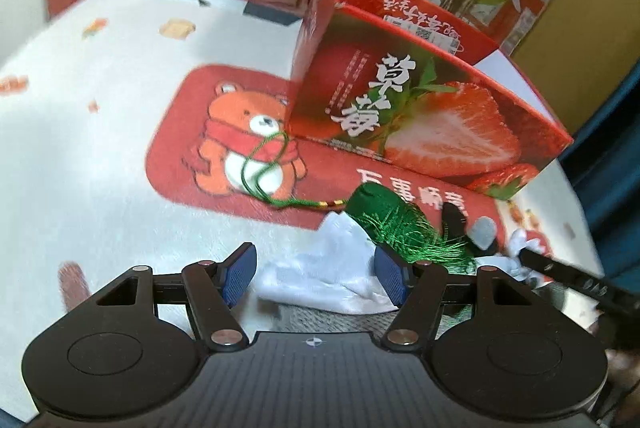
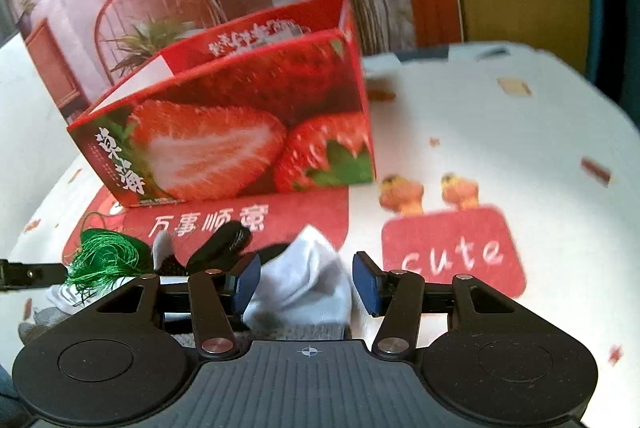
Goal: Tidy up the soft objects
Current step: 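Withdraw both tools to the white sock beside the green tassel, then close the left tool on the white sock while the right tool grasps it too, then carry the white sock over the red box and lower it inside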
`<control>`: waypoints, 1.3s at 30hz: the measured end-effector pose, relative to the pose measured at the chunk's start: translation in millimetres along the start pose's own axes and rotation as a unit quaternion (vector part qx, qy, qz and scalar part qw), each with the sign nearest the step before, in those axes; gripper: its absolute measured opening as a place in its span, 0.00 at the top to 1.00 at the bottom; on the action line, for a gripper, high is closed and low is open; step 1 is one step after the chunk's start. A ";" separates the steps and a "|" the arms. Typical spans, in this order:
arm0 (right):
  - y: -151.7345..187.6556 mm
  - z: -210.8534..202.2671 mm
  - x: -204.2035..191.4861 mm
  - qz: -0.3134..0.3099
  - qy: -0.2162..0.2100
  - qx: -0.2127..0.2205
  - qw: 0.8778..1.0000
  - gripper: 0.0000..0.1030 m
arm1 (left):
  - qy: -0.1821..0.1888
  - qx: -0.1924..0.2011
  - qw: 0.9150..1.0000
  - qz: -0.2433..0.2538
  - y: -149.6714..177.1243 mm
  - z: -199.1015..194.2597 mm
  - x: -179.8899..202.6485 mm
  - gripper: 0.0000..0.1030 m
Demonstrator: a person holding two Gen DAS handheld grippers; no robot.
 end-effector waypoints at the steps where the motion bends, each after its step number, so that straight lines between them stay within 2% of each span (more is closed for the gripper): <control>1: 2.4 1.1 1.4 0.007 -0.008 0.000 1.000 0.52 | 0.012 -0.008 1.000 -0.015 1.4 2.8 -3.1 0.35; 3: 5.3 3.0 1.0 0.010 -0.010 -0.002 1.000 0.53 | 0.018 -0.015 0.999 -0.032 3.8 7.0 -6.9 0.34; 8: 4.7 5.4 -2.8 0.008 -0.015 -0.009 1.000 0.80 | 0.026 -0.016 0.999 -0.044 5.9 8.4 -6.1 0.34; 13: 7.5 7.5 -7.5 0.002 -0.022 -0.015 1.000 0.87 | 0.036 -0.012 0.998 -0.051 7.1 7.9 -8.7 0.34; 15: 7.9 7.8 -6.6 0.007 -0.024 -0.015 1.000 0.87 | 0.032 -0.008 0.998 -0.048 7.5 8.2 -7.9 0.37; 16: 8.2 8.3 -6.3 0.009 -0.025 -0.015 1.000 0.87 | 0.027 -0.005 0.999 -0.043 7.4 8.5 -7.0 0.47; 17: 8.4 8.9 -6.4 0.010 -0.025 -0.015 1.000 0.88 | 0.023 -0.001 0.999 -0.036 6.9 8.2 -5.8 0.64; 18: 8.5 9.5 -7.1 0.009 -0.024 -0.015 1.000 0.88 | 0.021 0.004 0.999 -0.027 5.5 7.4 -4.4 0.72; 19: 8.7 9.9 -7.9 0.008 -0.024 -0.016 1.000 0.88 | 0.021 0.010 0.999 -0.021 4.5 5.8 -2.3 0.85; 20: 8.7 10.3 -9.1 0.006 -0.025 -0.016 1.000 0.89 | 0.023 0.016 0.999 -0.016 3.7 4.2 -0.8 0.91; 25: 7.4 9.7 -15.4 -0.008 -0.027 -0.014 1.000 0.93 | 0.011 0.033 0.999 0.001 2.1 -1.3 2.9 0.96; 32: -2.1 5.5 -24.7 -0.020 -0.050 0.002 0.999 0.95 | -0.027 0.079 0.996 -0.010 -8.7 -19.3 -6.0 0.97; 39: -21.6 -4.6 -43.2 -0.048 -0.071 0.030 0.996 0.95 | -0.043 0.123 0.991 -0.009 -23.3 -41.9 -8.5 0.97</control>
Point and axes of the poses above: each gripper's, at about its wrist camera, not at the fingertips, and z roughly the way its jaws point, x to its right, y to its underside, the point moved 3 cm from there along z, roughly the way its jaws point, and after that the axes turned 10 degrees about -y, right-handed, at the moved point
